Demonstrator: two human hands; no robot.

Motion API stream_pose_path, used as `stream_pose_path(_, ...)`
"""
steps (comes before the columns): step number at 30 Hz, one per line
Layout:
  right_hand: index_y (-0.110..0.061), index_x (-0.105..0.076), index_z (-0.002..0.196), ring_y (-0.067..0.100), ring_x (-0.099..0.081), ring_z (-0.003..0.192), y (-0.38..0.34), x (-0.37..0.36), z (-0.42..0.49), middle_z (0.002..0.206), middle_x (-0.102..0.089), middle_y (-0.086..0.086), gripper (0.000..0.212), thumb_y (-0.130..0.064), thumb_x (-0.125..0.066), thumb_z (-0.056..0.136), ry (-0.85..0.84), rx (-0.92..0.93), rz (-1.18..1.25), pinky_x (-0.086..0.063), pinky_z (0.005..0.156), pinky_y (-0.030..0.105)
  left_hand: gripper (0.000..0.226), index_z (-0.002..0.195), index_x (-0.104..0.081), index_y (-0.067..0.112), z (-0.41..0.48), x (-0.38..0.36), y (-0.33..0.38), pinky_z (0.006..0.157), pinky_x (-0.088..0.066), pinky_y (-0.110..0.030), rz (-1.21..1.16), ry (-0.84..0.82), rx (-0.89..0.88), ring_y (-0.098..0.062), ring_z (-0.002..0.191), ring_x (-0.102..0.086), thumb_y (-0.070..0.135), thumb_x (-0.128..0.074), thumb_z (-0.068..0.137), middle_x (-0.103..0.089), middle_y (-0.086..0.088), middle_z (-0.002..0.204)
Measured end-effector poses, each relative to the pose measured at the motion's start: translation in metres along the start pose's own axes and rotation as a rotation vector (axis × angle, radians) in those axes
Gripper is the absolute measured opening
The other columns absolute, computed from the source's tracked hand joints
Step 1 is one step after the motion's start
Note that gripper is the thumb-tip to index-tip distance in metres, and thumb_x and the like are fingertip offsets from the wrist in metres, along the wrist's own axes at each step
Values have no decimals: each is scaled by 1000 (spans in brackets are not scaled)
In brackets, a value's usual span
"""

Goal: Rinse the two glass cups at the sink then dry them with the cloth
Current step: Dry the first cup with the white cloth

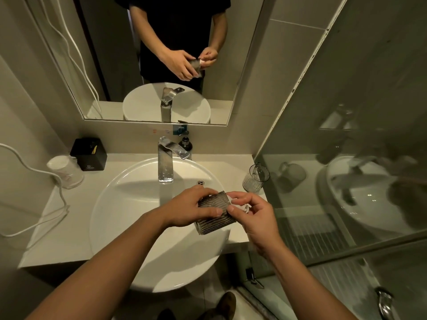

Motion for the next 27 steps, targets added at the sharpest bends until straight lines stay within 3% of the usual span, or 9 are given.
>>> stream_pose_path(3,-23,-71,72,26,-72,112,4,3,3,108,-79,3,33,7,-77,85,78,-6,-33,-58,97,54,72,143,-45,33,0,-3,5,98,-52,-34,78,48,-49,-12,113,-58,62,-73,83,-61,2,127)
stream_pose_path(7,-22,-71,73,22,-72,110,6,1,6,105,-79,1,29,3,-78,84,144,-40,-40,-57,99,57,86,135,-43,33,1,-9,14,97,-47,-29,300,149,-136,-10,116,-43,67,-79,66,-46,9,127)
stream_pose_path(11,-25,-73,74,28,-71,112,4,0,8,107,-78,4,30,3,-78,85,114,-51,-13,-57,99,59,80,133,-49,32,5,-5,13,96,-51,-34,277,166,-127,-10,110,-49,63,-82,66,-53,9,122)
stream_pose_path(17,-26,-77,79,33,-72,110,-5,2,7,108,-79,8,33,6,-77,84,-7,-29,13,-57,97,56,72,134,-62,31,1,1,8,96,-54,-37,102,64,-81,-8,106,-61,64,-77,71,-66,8,118)
stream_pose_path(20,-26,-78,80,34,-73,108,-6,3,7,108,-79,10,36,9,-74,87,-33,-40,18,-59,95,53,75,141,-54,27,-1,2,8,97,-56,-40,24,-2,-37,-11,107,-65,62,-74,77,-68,5,120)
stream_pose_path(23,-25,-76,80,32,-73,109,-4,3,10,107,-79,7,31,5,-76,87,13,-37,-21,-60,93,51,80,143,-35,31,-3,-5,12,95,-57,-36,45,-41,-30,-12,109,-63,55,-78,80,-60,3,128)
stream_pose_path(27,-14,-74,86,33,-74,105,2,2,14,106,-79,10,13,-1,-78,88,125,-84,11,-61,92,57,97,142,-37,32,-1,-11,17,103,-47,-32,354,104,-127,-13,121,-42,68,-78,62,-37,7,131)
Point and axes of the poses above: each hand's wrist, its own z-axis towards the middle knuckle, its own x-axis out of the back of the hand, y = z × x, the point moved 4 cm from there along z, towards the middle knuckle
